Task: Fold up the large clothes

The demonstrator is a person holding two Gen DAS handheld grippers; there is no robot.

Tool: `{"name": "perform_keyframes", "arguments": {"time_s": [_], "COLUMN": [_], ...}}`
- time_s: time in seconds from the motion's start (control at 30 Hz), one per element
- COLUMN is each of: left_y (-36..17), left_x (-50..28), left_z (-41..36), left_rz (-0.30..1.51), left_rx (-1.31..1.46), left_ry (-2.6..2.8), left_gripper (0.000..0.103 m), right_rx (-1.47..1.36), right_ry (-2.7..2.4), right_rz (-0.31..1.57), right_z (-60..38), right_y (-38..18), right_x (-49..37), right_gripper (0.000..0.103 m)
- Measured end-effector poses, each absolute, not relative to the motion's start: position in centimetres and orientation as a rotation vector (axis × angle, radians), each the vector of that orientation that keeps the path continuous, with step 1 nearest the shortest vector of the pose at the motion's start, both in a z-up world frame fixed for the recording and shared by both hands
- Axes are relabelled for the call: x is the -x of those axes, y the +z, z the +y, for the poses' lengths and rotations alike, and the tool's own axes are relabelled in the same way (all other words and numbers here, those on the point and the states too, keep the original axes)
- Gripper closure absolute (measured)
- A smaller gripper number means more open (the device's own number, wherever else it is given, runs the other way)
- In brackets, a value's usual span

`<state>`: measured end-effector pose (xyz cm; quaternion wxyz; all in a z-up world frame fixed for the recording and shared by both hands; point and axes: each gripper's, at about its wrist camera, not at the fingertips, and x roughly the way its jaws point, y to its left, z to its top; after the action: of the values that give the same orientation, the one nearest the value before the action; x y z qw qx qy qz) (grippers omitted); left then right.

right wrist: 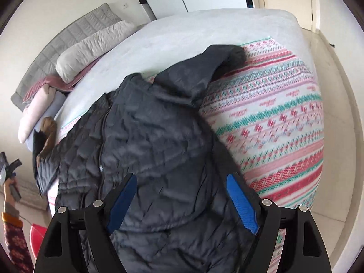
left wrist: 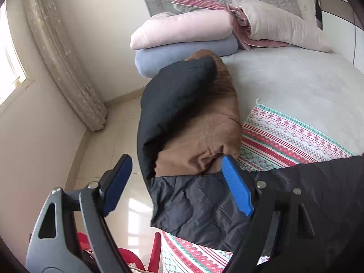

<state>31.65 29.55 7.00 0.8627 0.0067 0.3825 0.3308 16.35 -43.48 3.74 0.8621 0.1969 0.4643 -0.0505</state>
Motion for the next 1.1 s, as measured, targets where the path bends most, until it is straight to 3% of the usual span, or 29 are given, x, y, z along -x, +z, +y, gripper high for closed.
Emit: {"name": "perform_keyframes", "arguments": {"time_s": [0.2,0.43,0.5,0.53,0.57,0.6,0.63,0.67,0.9,0.97,1.1], "left_y": [2.6,-3.3,-4.3,-4.8,-5.2,-5.7,-6.1,-6.4,-7.6,-8.5,-8.7], "left_x": [-36.0,-37.9,-38.1,-38.3,-38.5,-38.7,-38.9,-39.0,-37.9,-37.9,-38.0], "left_z": [17.8,4.1,1.6,0.5,-0.4,-1.1,-1.6,-2.0,-2.9,-2.6,-2.9], "left_rz": [0.904,0.929,0.916,0.910,0.906,0.907,0.914,0.927,0.922,0.943,0.958], "left_rx": [-0.079,-0.173,-0.185,-0.184,-0.177,-0.167,-0.154,-0.138,-0.071,0.014,0.038], "left_ry": [0.374,0.088,0.035,0.011,-0.010,-0.030,-0.047,-0.061,-0.121,-0.163,-0.175], "left_gripper": [0.020,0.020,0.020,0.020,0.020,0.020,0.020,0.020,0.017,0.008,0.008], "right_rx": [-0.479,-0.577,-0.575,-0.580,-0.584,-0.575,-0.531,-0.466,0.004,0.063,0.028], "right_ry": [-0.260,-0.381,-0.379,-0.353,-0.325,-0.297,-0.268,-0.260,-0.847,-1.009,-0.972], "right_rz": [0.906,0.940,0.958,0.959,0.954,0.953,0.946,0.918,0.407,0.432,0.732], "right_z": [-51.6,-59.0,-59.8,-59.8,-59.5,-59.0,-58.0,-56.9,-58.2,-60.7,-64.7], "right_y": [2.7,-3.7,-5.5,-6.2,-6.8,-7.2,-7.1,-6.4,4.2,3.6,-2.6], "right_x": [-28.2,-38.6,-40.7,-41.6,-42.3,-42.9,-43.4,-43.4,-35.3,-34.0,-33.1], "right_gripper": [0.019,0.019,0.024,0.032,0.051,0.062,0.087,0.096,0.100,0.100,0.098]}}
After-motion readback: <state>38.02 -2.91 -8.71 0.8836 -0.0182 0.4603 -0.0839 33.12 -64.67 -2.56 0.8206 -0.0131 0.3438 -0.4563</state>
